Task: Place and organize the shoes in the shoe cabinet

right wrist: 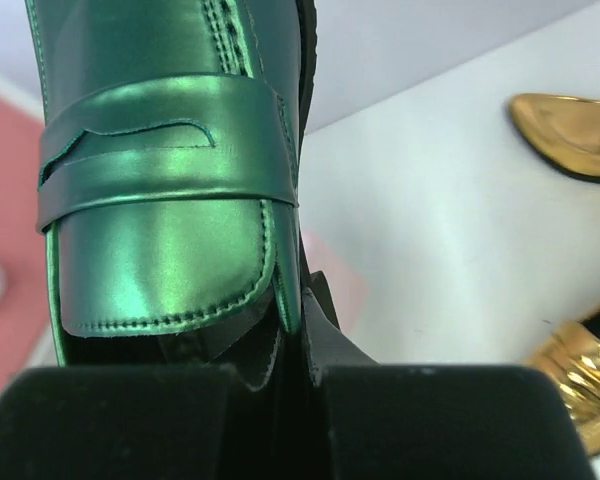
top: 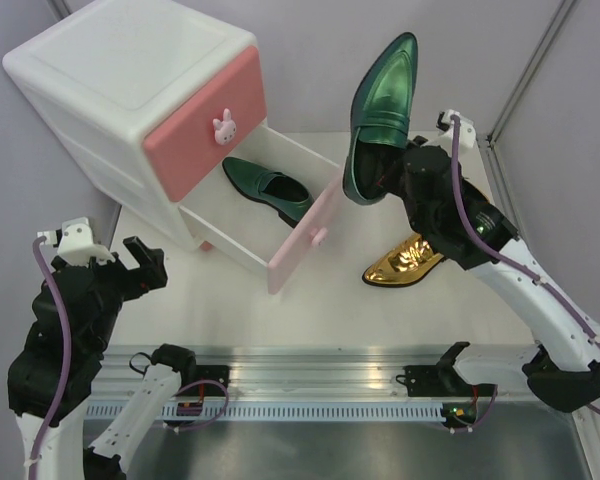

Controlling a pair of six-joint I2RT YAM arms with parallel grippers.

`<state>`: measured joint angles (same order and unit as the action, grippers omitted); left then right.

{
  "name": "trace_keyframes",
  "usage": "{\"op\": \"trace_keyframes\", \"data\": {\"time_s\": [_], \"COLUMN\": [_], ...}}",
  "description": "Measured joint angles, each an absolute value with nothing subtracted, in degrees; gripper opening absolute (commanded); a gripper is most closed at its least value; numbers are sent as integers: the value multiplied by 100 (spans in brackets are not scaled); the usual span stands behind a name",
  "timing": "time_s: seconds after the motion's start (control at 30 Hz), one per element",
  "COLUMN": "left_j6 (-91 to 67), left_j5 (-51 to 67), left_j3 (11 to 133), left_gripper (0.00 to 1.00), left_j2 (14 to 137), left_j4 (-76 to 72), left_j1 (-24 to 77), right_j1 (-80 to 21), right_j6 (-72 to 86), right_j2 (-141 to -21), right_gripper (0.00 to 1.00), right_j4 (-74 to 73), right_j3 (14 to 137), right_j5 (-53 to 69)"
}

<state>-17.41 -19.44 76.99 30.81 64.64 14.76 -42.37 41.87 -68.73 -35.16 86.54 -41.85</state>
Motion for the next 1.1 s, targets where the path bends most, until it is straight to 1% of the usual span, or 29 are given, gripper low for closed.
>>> {"op": "trace_keyframes", "data": {"time_s": [0.07, 0.2, 0.47, 0.83, 1.1], "left_j6": [-1741, -1741, -1743, -1745, -1745], "left_j5": [-1944, -1944, -1944, -1946, -1946], "left_j3": [7699, 7699, 7732, 7732, 7732], "left_gripper": [100, 100, 100, 100, 100], "left_j2": [3103, 3120, 3120, 3059, 2976], "left_j4": [6464, 6466, 6469, 6473, 6486], "left_j1": [1476, 1476, 1476, 1476, 1476], "right_j1": [-4233, -4241, -4268, -4550, -4716], "right_j6": [4036, 3962, 4434, 5492, 5892], "right_j2": [-7170, -7762, -8781, -9354, -9675], "right_gripper": [0, 1, 1, 1, 0], "right_j4": [-3389, -3256, -3151, -2733, -2895], "right_j3": [9024, 9378, 9476, 9583, 9583], "right_j5": [-3747, -2987, -2187, -1907, -1920]}}
